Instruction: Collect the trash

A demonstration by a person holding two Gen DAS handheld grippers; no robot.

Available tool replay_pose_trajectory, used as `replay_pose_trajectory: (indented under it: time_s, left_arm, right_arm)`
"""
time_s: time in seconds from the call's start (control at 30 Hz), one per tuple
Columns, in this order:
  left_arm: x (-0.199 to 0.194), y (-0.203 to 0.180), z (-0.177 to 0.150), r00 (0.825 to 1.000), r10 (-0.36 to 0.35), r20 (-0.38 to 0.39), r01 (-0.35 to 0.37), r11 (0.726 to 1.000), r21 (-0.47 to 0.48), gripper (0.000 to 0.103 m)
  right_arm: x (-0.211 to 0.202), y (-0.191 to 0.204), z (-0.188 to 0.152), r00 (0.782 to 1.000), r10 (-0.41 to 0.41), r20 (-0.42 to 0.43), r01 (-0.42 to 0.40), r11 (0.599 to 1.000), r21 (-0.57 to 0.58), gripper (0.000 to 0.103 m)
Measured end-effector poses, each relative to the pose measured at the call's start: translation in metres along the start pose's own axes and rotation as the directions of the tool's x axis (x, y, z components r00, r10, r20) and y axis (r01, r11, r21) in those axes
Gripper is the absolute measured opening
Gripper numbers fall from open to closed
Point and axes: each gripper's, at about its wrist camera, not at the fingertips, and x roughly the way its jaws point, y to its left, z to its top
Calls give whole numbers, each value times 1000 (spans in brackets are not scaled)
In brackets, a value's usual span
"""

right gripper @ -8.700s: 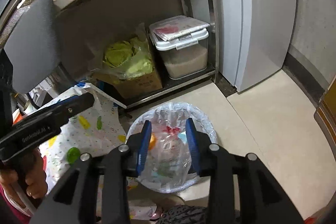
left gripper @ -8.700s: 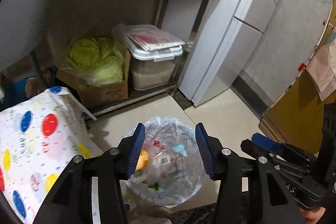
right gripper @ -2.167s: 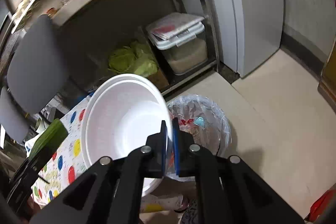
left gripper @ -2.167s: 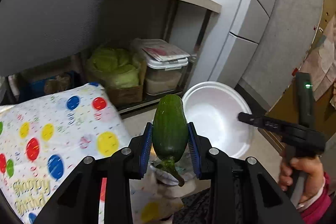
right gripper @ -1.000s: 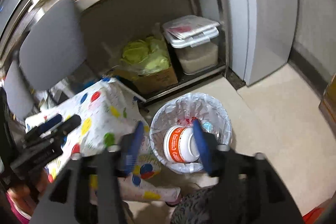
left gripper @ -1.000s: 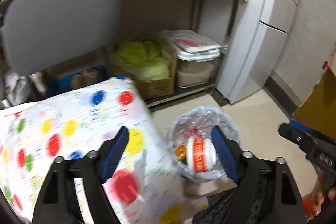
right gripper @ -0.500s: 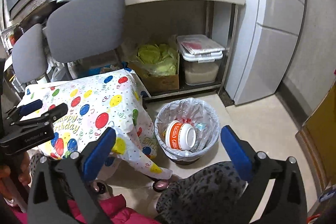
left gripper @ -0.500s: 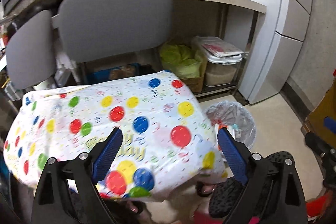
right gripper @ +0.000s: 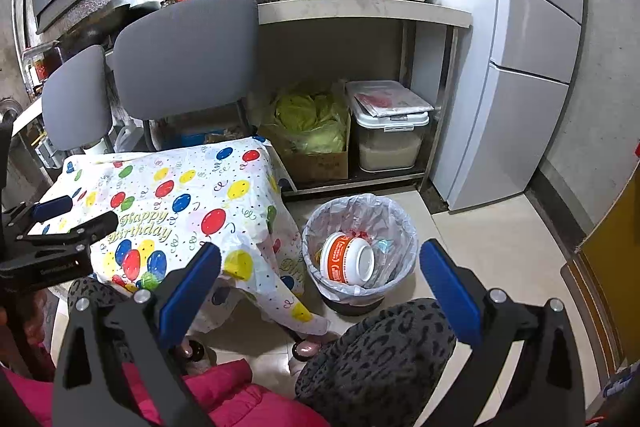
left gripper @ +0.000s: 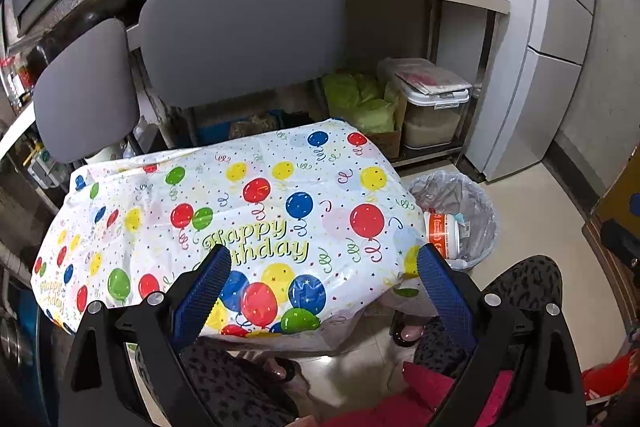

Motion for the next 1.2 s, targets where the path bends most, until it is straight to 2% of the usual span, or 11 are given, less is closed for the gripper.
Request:
replay_pose_trajectory:
  time_s: [1.2]
  left_arm:
    - [-2,8,1,1000,9,6,-9,1000,-22,93]
  right_arm:
    - [6,-1,2,1000,-8,-9,9,1000,9,97]
